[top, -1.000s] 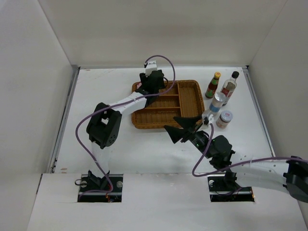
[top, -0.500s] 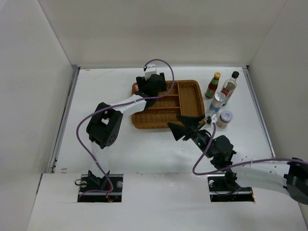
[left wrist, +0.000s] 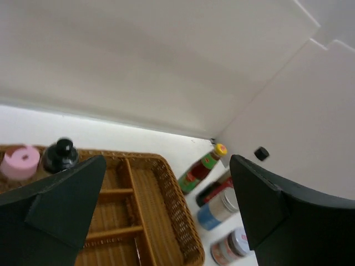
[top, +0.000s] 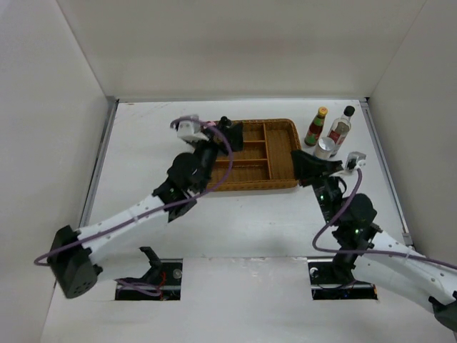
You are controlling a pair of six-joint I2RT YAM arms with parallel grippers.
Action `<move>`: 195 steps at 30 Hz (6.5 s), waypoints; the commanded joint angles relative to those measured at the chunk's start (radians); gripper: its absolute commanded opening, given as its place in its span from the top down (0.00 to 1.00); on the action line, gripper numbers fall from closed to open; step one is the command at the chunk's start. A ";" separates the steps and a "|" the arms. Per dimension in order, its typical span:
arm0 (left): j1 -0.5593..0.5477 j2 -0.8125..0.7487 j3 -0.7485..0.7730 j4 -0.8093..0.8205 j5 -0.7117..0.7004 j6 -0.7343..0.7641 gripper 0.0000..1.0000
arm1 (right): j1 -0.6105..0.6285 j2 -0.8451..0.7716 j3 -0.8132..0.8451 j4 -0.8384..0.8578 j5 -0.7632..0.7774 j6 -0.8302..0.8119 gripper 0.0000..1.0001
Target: Organize the condiment bottles
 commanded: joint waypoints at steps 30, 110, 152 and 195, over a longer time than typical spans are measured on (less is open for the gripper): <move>0.043 -0.684 -0.888 -0.095 -0.195 -0.269 0.01 | -0.689 0.682 0.610 -0.852 -0.041 -0.001 0.00; 0.058 -0.617 -0.927 0.017 -0.224 -0.256 0.00 | -0.455 0.848 0.966 -0.635 -0.040 -0.054 0.03; 0.118 -0.705 -0.964 0.049 -0.299 -0.264 0.00 | -0.779 0.676 0.863 -0.529 0.207 -0.249 0.75; 0.087 -0.658 -0.992 0.070 -0.310 -0.316 0.00 | -0.025 1.344 1.534 -0.497 -0.012 -0.197 0.73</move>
